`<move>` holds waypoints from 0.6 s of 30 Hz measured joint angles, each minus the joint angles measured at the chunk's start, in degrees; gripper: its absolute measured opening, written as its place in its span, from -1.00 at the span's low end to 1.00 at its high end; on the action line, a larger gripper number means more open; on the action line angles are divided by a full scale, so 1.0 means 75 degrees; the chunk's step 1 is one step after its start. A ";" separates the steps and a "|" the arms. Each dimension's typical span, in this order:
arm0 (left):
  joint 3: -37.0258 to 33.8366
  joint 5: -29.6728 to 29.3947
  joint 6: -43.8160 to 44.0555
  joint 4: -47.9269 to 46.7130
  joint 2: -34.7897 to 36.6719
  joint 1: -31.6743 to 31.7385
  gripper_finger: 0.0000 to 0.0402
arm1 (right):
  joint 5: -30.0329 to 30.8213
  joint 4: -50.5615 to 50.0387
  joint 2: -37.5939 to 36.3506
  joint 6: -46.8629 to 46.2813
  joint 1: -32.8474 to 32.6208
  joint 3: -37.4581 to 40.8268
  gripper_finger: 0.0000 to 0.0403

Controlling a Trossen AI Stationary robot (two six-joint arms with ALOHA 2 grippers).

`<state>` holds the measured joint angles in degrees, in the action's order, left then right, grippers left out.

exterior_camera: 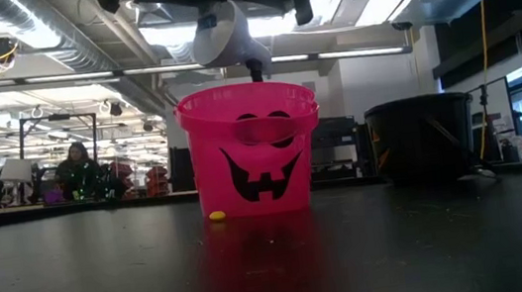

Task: Sort candy
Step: Put the white chocolate bar into the black bucket

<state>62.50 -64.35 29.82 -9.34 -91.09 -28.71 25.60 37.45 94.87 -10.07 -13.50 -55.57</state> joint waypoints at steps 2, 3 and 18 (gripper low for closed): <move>0.0000 -0.0001 -0.0002 0.0000 0.0001 0.0000 -0.77 | -0.0089 0.0000 0.0000 0.0000 0.0000 0.0000 -0.19; 0.0000 -0.0002 -0.0002 -0.0001 -0.0001 0.0000 -0.77 | -0.0125 0.0003 0.0000 0.0000 0.0000 0.0000 -0.26; 0.0000 -0.0120 -0.0014 -0.0009 0.0001 -0.0009 -0.77 | -0.0508 0.0000 -0.0012 0.0000 0.0003 0.0000 -0.87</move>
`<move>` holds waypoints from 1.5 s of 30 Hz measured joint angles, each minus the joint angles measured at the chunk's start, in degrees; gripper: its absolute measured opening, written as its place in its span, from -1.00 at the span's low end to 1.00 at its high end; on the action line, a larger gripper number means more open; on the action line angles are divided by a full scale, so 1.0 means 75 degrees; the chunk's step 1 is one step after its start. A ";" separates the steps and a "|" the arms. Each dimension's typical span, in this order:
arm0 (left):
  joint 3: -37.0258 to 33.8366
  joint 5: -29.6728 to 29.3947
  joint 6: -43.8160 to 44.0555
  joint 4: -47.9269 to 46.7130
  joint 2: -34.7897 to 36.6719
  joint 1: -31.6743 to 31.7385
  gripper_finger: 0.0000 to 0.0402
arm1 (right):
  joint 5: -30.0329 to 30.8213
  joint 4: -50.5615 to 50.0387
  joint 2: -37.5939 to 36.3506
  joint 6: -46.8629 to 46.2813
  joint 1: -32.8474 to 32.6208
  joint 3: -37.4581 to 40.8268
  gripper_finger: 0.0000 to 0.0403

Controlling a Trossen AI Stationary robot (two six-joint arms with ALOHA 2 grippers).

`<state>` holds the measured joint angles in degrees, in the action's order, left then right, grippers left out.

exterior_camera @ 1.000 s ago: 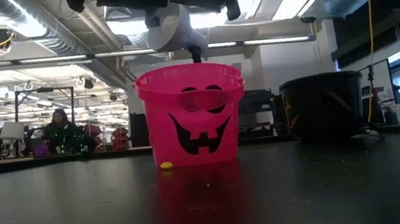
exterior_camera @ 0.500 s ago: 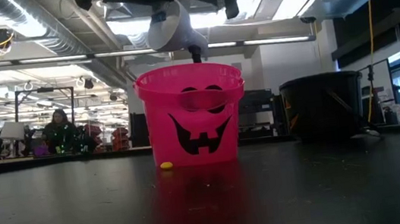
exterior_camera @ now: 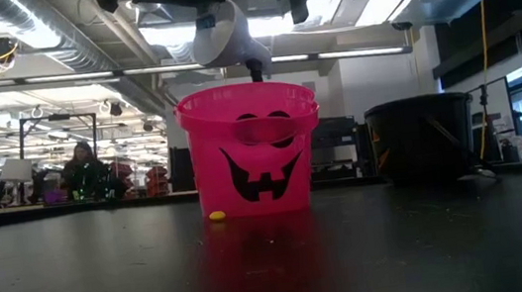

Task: Sort candy
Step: Put the white chocolate bar into the black bucket

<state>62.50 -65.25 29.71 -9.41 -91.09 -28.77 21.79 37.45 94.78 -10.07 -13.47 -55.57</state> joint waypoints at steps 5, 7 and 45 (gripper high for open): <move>0.0000 0.0213 -0.0223 0.0000 0.0006 -0.0006 -0.62 | -0.0051 -0.0017 0.0000 0.0009 0.0000 0.0003 -0.82; 0.0000 0.0254 -0.0331 -0.0002 0.0009 -0.0009 -0.52 | -0.0057 -0.0017 0.0000 0.0031 0.0000 0.0006 -0.85; -0.0007 0.0438 -0.0578 -0.0921 0.1804 -0.1875 -0.07 | 0.6810 -0.9469 -0.5206 -0.1952 0.0238 0.0003 -0.84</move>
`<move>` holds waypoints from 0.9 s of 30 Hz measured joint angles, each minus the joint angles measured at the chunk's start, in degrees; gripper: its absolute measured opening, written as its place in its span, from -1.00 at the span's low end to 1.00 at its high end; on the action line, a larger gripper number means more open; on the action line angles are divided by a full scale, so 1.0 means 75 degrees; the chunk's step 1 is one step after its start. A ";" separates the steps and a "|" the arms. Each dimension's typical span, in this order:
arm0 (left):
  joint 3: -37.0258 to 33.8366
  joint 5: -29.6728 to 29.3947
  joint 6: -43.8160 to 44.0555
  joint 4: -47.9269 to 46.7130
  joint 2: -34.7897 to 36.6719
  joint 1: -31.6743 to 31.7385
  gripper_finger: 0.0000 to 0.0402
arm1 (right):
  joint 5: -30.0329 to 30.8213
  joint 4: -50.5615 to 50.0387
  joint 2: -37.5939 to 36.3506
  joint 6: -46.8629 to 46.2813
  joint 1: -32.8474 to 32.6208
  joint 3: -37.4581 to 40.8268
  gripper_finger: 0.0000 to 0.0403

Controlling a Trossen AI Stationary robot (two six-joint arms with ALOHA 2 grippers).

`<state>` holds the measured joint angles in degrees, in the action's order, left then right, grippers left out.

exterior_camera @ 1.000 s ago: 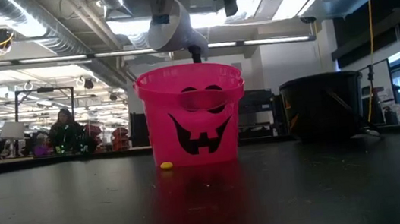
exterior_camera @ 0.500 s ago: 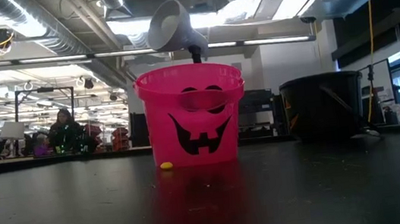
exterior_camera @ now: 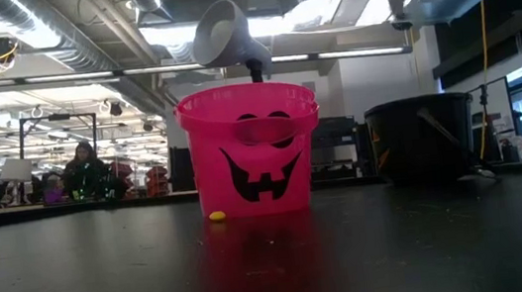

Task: Sort candy
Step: Put the white chocolate bar into the black bucket

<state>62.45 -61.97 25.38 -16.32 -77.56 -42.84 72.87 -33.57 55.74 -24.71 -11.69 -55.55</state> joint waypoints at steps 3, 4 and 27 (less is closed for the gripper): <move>-0.0076 -0.0062 0.0004 -0.0004 -0.0004 0.0008 -0.07 | 0.0117 -0.1983 -0.0632 -0.1789 0.0442 0.0107 -0.85; -0.0107 -0.0104 0.0004 0.0000 -0.0006 0.0019 -0.07 | 0.0136 -0.2343 -0.0782 -0.2256 0.0623 0.0226 -0.85; -0.0949 0.1230 0.2020 -0.0171 -0.0128 0.0905 -0.07 | -0.4445 0.1869 -0.1383 0.0701 0.4386 0.2871 -0.34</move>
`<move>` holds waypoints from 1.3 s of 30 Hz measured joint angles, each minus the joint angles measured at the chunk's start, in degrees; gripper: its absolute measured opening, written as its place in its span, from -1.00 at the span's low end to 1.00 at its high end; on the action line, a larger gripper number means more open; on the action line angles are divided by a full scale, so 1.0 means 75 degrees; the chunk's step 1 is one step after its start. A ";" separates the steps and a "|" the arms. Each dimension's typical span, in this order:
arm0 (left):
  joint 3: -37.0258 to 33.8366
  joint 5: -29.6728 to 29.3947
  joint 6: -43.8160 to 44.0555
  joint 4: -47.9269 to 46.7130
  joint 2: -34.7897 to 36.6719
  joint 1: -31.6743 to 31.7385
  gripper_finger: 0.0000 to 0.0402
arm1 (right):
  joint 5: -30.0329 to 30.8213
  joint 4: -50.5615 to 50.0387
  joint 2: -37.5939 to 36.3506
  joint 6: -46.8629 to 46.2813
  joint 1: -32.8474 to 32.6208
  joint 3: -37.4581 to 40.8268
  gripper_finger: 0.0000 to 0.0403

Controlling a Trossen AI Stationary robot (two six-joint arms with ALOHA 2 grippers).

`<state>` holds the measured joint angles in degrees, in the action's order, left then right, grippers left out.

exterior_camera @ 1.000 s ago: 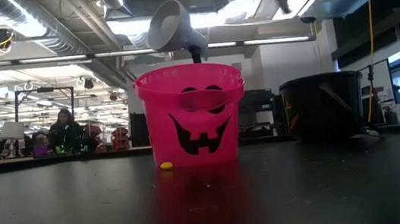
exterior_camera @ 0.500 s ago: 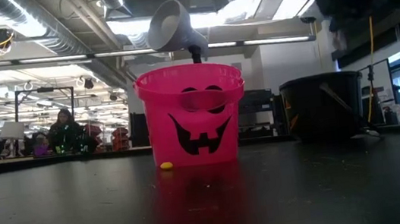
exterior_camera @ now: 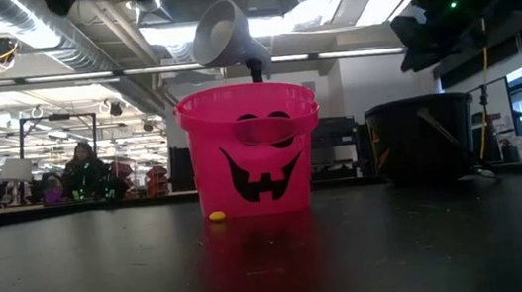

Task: Sort candy
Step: Put the white chocolate bar into the black bucket, then put the yellow candy into the orange bucket

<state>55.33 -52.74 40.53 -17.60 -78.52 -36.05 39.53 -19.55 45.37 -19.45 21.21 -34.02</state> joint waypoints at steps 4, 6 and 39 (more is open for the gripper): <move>-0.0061 0.0184 0.0335 0.0005 -0.0424 0.0006 -0.07 | -0.0431 -0.0003 0.0000 0.0042 0.0146 0.0003 -0.01; -0.0061 0.0327 0.0434 0.0027 -0.0755 0.0051 -0.07 | -0.0601 0.0006 0.0001 0.0035 0.0139 0.0001 0.12; 0.0484 0.0921 0.3384 0.0728 -0.4300 0.1094 -0.07 | -0.1422 0.0424 -0.0085 -0.0011 0.0126 0.0000 0.23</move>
<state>58.96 -45.83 65.90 -12.14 -110.77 -27.85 28.86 -16.37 44.73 -19.53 22.15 -34.02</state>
